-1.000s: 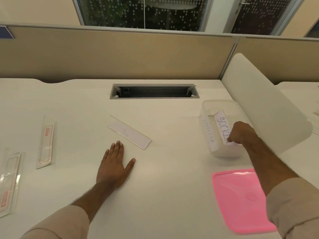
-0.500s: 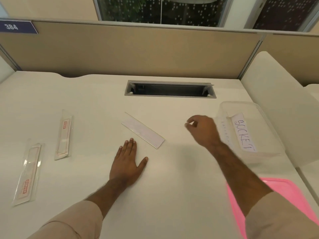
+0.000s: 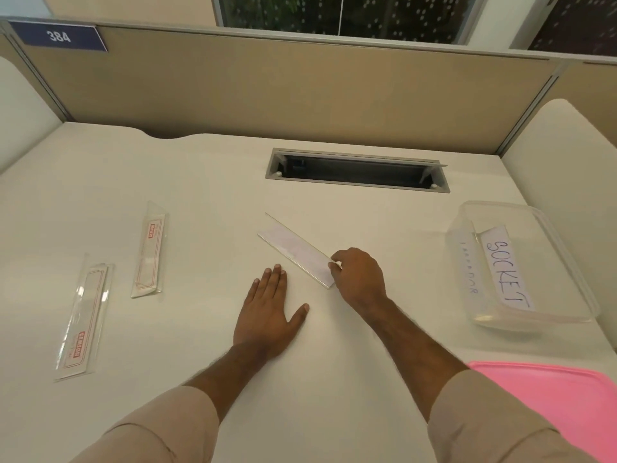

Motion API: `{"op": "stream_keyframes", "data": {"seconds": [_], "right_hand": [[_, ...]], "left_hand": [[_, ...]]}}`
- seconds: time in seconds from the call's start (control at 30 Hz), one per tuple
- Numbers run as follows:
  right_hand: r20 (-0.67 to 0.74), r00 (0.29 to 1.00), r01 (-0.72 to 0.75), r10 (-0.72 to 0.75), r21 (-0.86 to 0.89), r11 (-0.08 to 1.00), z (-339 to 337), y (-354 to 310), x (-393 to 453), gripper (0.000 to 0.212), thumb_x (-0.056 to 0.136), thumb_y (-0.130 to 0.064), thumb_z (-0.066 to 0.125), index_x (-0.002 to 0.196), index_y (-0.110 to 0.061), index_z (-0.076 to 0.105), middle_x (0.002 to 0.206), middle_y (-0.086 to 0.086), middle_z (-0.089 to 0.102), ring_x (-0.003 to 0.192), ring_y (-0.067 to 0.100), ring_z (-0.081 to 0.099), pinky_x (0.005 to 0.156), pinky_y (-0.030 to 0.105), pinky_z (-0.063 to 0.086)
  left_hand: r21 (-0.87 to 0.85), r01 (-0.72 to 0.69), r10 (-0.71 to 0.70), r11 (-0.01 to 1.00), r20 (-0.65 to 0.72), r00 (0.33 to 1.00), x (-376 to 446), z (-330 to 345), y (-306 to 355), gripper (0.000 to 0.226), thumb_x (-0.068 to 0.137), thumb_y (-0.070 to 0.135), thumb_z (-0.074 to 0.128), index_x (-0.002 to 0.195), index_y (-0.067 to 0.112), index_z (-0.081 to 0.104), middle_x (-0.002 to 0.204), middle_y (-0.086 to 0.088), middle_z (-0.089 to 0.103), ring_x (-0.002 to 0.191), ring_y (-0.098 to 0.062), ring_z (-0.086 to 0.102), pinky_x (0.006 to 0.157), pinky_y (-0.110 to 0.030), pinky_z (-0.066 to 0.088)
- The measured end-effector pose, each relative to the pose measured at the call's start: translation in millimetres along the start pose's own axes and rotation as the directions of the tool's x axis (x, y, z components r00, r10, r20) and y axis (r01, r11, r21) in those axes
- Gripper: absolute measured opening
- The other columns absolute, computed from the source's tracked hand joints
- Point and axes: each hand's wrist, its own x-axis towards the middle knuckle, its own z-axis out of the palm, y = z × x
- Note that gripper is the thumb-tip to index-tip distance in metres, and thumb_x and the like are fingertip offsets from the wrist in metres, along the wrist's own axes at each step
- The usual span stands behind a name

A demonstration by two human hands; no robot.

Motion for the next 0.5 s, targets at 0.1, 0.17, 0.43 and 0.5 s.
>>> {"op": "stream_keyframes", "data": {"seconds": [0.1,0.17,0.43,0.5], "right_hand": [[-0.058,0.998,0.016,-0.017,-0.034,0.999,3.0,-1.9,-4.5,0.027,0.098,-0.026,0.046,0.103,-0.011,0.068,0.1,0.006,0.065,0.092,0.027,0.062,0.075,0.035,0.048],[-0.09,0.996,0.022,-0.025,-0.033,0.999,4.1,-1.7,-10.9,0.026,0.098,-0.025,0.046,0.099,-0.01,0.067,0.096,0.007,0.064,0.088,0.027,0.061,0.072,0.035,0.046],[-0.25,0.966,-0.023,0.064,0.163,0.986,-5.2,12.5,-55.7,0.022,0.094,-0.02,0.057,0.086,-0.005,0.071,0.078,0.008,0.065,0.074,0.028,0.06,0.066,0.035,0.047],[-0.286,0.95,-0.042,0.121,0.269,0.962,-8.2,15.1,-68.3,0.022,0.092,-0.018,0.06,0.078,-0.004,0.069,0.072,0.008,0.066,0.069,0.028,0.06,0.065,0.037,0.049]], "left_hand": [[-0.006,0.001,-0.001,1.0,0.007,1.0,-0.1,-1.0,0.3,0.088,0.091,0.071,0.015,0.158,0.016,0.001,0.166,0.005,-0.005,0.152,-0.008,-0.01,0.123,-0.03,-0.006],[-0.006,0.006,-0.006,1.0,0.011,1.0,-0.4,-1.6,0.4,0.088,0.09,0.072,0.014,0.158,0.016,0.0,0.166,0.005,-0.006,0.152,-0.008,-0.01,0.122,-0.029,-0.007],[-0.144,0.021,-0.017,0.989,0.031,0.999,-5.2,-14.1,1.8,0.085,0.092,0.069,0.026,0.158,0.018,0.007,0.166,0.007,0.002,0.152,-0.006,-0.006,0.121,-0.025,-0.005],[-0.354,0.078,-0.071,0.932,0.033,0.997,-10.3,-23.9,5.0,0.079,0.094,0.062,0.042,0.156,0.02,0.02,0.164,0.01,0.017,0.151,-0.005,0.006,0.122,-0.025,0.004]]}}
